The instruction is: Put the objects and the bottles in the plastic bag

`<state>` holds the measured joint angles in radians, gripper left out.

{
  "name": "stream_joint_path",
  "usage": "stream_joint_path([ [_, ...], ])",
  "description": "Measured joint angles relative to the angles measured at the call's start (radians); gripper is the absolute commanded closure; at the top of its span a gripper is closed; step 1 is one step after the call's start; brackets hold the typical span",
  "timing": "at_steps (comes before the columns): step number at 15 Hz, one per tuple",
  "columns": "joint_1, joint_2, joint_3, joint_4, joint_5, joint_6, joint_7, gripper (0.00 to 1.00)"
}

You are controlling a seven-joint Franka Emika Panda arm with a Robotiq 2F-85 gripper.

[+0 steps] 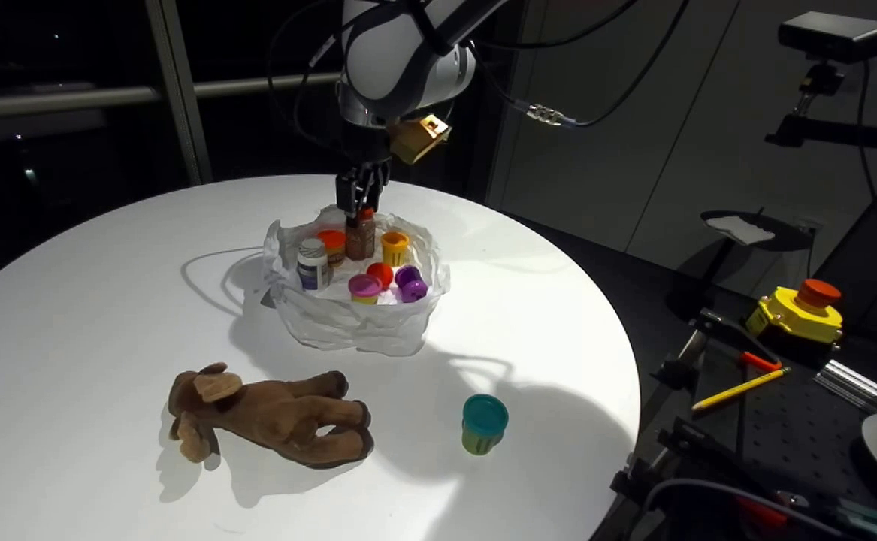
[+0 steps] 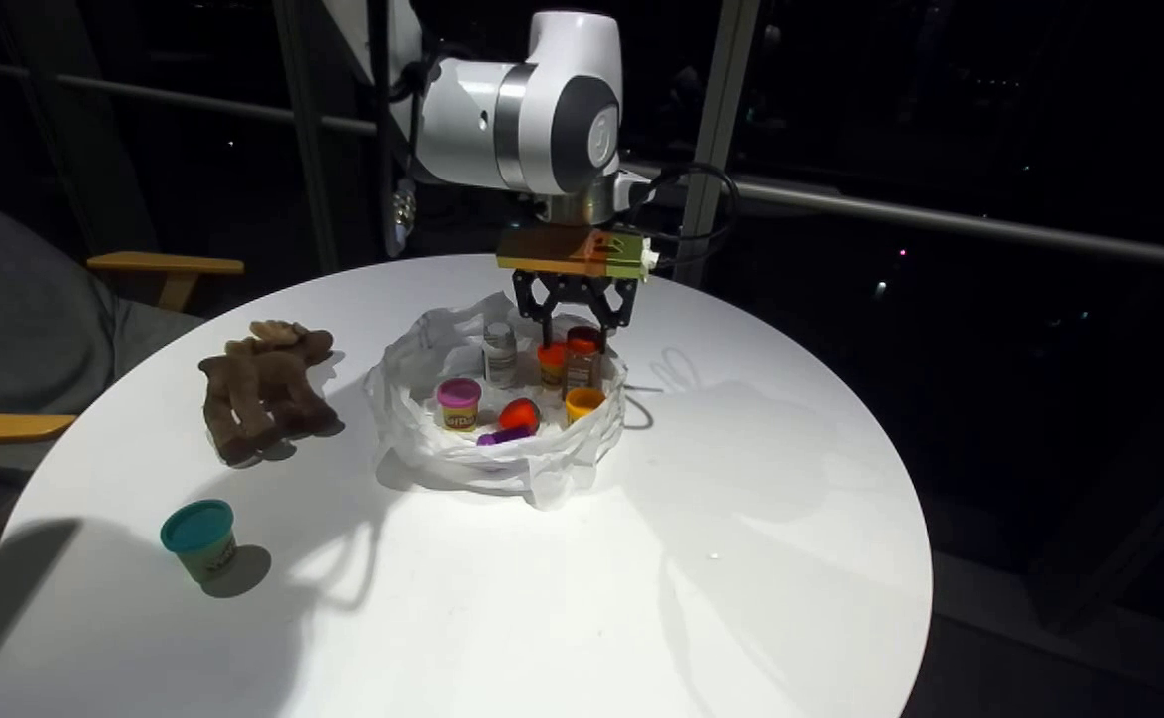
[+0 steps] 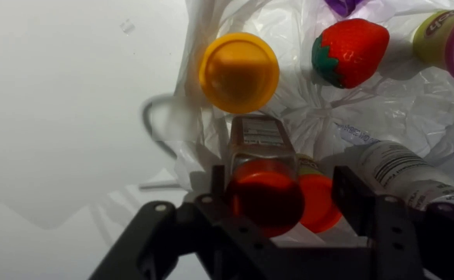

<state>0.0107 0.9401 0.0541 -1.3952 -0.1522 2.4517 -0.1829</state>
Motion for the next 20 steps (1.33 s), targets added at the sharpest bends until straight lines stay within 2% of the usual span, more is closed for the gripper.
stream_joint_path([
  [4,0.04,-0.034,-0.02,-0.004,-0.003,-0.056,0.006,0.0],
  [8,0.083,-0.164,-0.02,-0.083,-0.003,-0.105,0.04,0.0],
  [14,0.117,-0.403,-0.011,-0.39,0.002,-0.083,0.186,0.0],
  [20,0.137,-0.488,0.007,-0.749,0.004,0.143,0.275,0.0],
])
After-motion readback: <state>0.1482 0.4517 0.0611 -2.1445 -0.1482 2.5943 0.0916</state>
